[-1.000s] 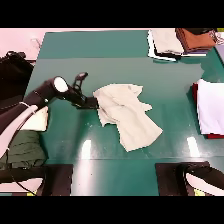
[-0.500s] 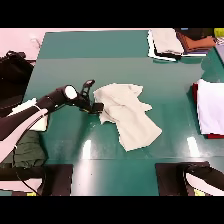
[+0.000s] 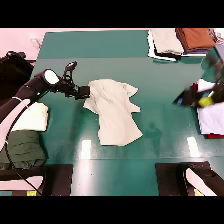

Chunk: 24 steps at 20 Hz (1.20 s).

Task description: Fold the shirts.

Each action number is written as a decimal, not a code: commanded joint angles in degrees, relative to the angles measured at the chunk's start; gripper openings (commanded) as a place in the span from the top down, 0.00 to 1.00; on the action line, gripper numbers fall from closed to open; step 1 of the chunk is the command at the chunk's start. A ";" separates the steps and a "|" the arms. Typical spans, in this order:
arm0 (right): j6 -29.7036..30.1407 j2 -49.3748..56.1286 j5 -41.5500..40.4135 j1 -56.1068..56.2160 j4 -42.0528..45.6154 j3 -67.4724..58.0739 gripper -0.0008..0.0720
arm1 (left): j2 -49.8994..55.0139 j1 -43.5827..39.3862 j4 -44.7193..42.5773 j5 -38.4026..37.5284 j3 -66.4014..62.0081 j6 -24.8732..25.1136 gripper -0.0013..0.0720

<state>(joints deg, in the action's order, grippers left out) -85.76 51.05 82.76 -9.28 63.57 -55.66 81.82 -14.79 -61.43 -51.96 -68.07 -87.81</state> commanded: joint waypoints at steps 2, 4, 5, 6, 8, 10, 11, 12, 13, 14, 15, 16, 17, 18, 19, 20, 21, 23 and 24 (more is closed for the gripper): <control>7.56 1.27 -10.73 -0.57 -16.11 27.30 0.29 | -0.15 0.76 -0.81 -0.57 -0.37 0.04 0.95; 9.86 5.60 -16.41 5.35 -22.10 30.95 0.29 | -0.15 0.76 -0.81 -0.57 -0.37 0.00 0.95; 10.25 8.04 -20.00 9.62 -23.63 31.34 0.29 | -0.15 0.76 -0.81 -0.63 -0.37 -0.02 0.95; 10.23 10.49 -23.63 13.84 -24.26 30.77 0.29 | -0.15 0.76 -0.81 -0.74 -0.37 0.00 0.95; 10.23 14.88 -27.74 20.37 -25.29 27.65 0.31 | -0.15 0.76 -1.03 -1.07 -0.37 0.00 0.95; 10.23 19.10 -28.76 25.09 -24.33 22.80 0.40 | -0.17 0.76 -1.99 -1.70 -0.37 -0.02 0.95; 10.25 20.76 -28.74 26.38 -24.35 20.70 0.42 | -0.17 0.76 -2.51 -2.05 -0.37 -0.04 0.95; 10.43 22.16 -28.68 27.34 -24.24 18.71 0.64 | -0.17 0.76 -2.97 -2.21 -0.37 -0.11 0.95; 10.43 22.95 -28.59 27.74 -23.39 17.07 0.79 | -0.17 0.76 -3.17 -2.21 -0.37 -0.20 0.95; 10.40 23.32 -28.52 28.02 -21.49 15.37 0.89 | -0.17 0.76 -3.41 -2.16 -0.37 -0.20 0.95; 10.34 23.26 -28.04 28.00 -19.39 13.97 0.96 | -0.20 0.79 -4.48 -2.14 -0.37 -0.22 0.95; 10.10 22.71 -27.17 27.67 -16.90 12.55 0.96 | -0.35 0.79 -6.01 -2.10 -0.42 -0.28 0.95; 9.31 21.49 -25.83 26.82 -13.90 10.93 0.96 | -0.72 0.79 -8.50 -2.08 -0.50 -0.68 0.95; 8.02 19.87 -24.41 25.44 -10.60 9.18 0.96 | -1.36 1.18 -10.84 -2.32 -0.76 -1.73 0.95; 6.38 17.53 -22.80 23.43 -6.43 7.13 0.96 | -2.12 2.12 -12.87 -2.47 -1.33 -2.60 0.95; 5.29 14.88 -20.79 20.98 -2.23 4.70 0.96 | -3.21 3.58 -13.92 -2.69 -2.19 -2.80 0.95; 5.18 12.48 -18.64 18.29 0.85 2.27 0.96 | -4.61 5.27 -14.34 -2.80 -3.26 -2.80 0.95; 5.20 7.78 -14.29 11.87 5.46 -3.58 0.96 | -7.67 8.33 -15.65 -2.97 -5.99 -2.80 0.95; 5.22 5.46 -12.76 8.35 7.06 -6.73 0.96 | -9.57 9.79 -16.41 -3.02 -7.65 -2.73 0.95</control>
<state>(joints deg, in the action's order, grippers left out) -79.44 62.28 64.40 6.52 61.98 -55.02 75.88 -8.45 -74.43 -54.76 -72.64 -90.13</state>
